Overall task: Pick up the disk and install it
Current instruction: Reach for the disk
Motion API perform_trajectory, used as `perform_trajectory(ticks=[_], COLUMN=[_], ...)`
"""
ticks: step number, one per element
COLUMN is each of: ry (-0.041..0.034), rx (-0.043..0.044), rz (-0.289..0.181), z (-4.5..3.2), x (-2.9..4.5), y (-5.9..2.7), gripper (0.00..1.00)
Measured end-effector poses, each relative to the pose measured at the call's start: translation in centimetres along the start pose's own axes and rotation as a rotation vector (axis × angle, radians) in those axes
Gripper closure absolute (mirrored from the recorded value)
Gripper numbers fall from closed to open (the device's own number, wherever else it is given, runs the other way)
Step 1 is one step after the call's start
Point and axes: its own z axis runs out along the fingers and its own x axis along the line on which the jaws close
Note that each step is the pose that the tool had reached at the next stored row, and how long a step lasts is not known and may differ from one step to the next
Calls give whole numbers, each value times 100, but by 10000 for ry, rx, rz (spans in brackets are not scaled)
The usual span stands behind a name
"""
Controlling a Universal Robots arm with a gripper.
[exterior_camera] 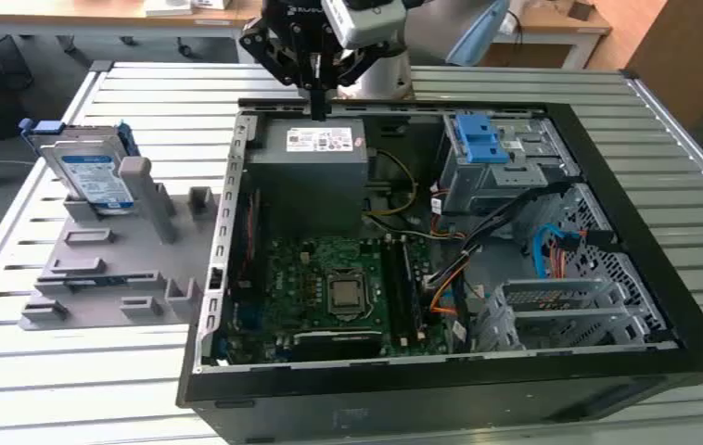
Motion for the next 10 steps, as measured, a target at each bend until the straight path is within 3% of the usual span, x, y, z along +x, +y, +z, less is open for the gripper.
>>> perform_trajectory(ticks=[10], ry=[-1], rx=[0], rz=[0], z=[-1], x=[33], y=[-2], gripper=[89])
